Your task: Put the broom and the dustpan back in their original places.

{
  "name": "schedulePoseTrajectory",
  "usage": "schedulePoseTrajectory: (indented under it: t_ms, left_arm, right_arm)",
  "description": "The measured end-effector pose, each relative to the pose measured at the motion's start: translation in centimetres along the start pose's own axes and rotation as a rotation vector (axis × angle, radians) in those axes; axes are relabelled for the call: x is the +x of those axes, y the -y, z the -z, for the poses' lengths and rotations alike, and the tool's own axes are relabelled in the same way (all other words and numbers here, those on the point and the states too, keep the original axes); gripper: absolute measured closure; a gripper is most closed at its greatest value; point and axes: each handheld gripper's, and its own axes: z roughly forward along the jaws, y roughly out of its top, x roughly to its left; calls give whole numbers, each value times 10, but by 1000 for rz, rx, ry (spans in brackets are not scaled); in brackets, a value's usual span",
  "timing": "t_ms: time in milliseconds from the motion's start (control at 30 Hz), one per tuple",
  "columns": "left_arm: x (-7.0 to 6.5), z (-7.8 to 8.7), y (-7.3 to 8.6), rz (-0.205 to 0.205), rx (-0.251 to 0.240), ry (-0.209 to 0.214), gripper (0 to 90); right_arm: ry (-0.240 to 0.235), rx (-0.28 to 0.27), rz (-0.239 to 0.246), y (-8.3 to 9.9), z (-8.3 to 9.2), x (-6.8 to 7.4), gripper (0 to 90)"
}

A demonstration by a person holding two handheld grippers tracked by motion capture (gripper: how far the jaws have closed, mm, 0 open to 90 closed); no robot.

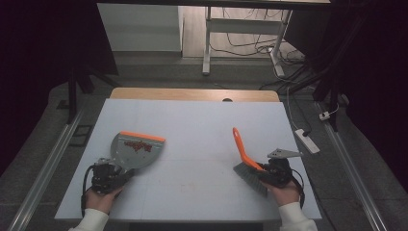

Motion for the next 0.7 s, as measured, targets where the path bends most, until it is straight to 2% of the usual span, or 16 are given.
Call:
schedulePoseTrajectory:
  t_ms: [67,267,367,533,600,700]
  left_arm:
    - [0,-2,0,-2,9,1,616]
    - [1,-1,1,-6,-6,6,597]
    - [0,-1,2,-29,-1,24,529]
    - [-3,0,2,-49,5,-6,383]
    - [-3,3,3,-57,-8,-12,351]
    - [-3,11,2,-83,-32,-21,337]
  right_arm:
    - [3,13,-11,-1,-4,-8,653]
    - [14,63,-40,-2,-14,-26,561]
    - [18,76,-54,-2,-18,-31,527]
    - [72,106,-49,-1,-23,-35,463]
    - [97,111,-31,-1,-24,-36,474]
    - [92,103,-36,-1,-23,-36,475]
